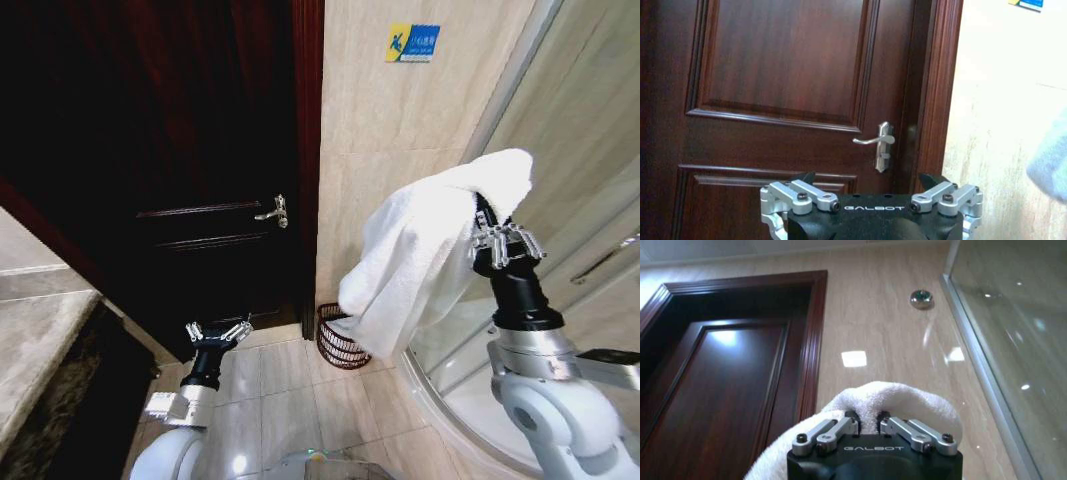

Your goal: Discard the used towel into the hamper.

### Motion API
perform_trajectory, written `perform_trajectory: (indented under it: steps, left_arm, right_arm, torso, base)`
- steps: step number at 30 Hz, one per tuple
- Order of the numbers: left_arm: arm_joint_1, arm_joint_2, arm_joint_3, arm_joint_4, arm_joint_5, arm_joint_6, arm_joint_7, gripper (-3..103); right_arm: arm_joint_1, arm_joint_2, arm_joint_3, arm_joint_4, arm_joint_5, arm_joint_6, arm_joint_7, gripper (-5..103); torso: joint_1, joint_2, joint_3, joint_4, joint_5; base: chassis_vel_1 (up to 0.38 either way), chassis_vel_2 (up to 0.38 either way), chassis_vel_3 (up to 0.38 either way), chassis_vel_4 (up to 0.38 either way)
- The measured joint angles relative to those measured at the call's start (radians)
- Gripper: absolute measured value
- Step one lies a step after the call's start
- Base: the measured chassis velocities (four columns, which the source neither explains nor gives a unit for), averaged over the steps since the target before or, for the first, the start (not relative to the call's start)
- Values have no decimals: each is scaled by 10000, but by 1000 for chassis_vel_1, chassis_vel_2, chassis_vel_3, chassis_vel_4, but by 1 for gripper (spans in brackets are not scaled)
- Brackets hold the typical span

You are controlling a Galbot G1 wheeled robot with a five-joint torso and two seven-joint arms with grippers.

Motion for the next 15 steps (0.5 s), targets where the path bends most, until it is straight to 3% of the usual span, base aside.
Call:
perform_trajectory:
  steps: [15]
  left_arm:
    - [1,0,0,0,0,0,0,100]
  right_arm:
    - [-3,57,-229,-167,-454,148,-318,13]
  torso:
    - [-3,1,-1,-2,0]
  base:
    - [-23,22,24,-30]
